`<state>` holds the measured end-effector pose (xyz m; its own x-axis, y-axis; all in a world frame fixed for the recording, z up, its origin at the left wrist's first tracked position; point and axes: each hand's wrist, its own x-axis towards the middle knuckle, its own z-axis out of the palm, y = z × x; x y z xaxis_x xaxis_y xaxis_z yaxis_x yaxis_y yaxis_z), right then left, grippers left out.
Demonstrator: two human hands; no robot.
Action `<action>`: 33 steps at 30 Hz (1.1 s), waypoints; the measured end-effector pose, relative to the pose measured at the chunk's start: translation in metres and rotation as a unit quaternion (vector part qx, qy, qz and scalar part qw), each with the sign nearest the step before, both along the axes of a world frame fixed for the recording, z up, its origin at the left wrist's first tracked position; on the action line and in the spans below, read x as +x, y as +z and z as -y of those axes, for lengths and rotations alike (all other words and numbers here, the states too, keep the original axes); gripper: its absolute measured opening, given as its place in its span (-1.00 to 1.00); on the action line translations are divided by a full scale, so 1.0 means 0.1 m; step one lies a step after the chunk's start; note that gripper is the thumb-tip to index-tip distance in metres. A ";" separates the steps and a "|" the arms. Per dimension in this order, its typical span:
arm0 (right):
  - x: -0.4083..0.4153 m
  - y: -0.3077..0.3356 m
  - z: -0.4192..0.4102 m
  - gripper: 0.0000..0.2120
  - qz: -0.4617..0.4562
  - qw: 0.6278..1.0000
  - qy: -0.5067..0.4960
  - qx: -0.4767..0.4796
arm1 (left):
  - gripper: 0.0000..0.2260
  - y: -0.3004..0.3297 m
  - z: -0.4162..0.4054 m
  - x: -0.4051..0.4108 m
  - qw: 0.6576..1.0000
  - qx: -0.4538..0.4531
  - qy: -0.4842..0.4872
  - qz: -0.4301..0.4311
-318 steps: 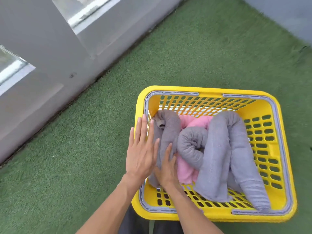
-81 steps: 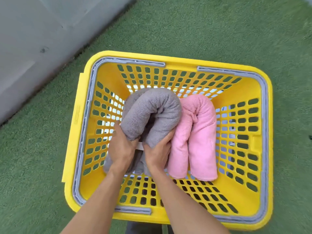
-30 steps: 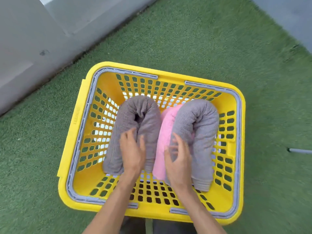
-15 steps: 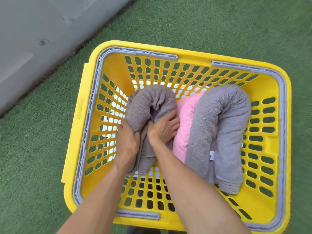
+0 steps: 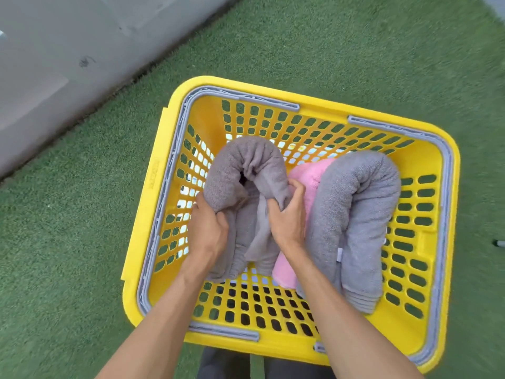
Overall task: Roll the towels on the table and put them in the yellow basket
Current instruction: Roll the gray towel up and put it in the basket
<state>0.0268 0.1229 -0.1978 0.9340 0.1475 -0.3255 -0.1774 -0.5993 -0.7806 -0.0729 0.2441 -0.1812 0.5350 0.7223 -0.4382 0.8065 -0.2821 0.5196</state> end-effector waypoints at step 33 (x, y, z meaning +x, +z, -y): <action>-0.79 -0.56 -0.46 -0.01 -0.234 0.947 -0.087 -0.203 | -0.55 -0.25 -0.08 0.00 0.990 0.013 -0.065 -0.127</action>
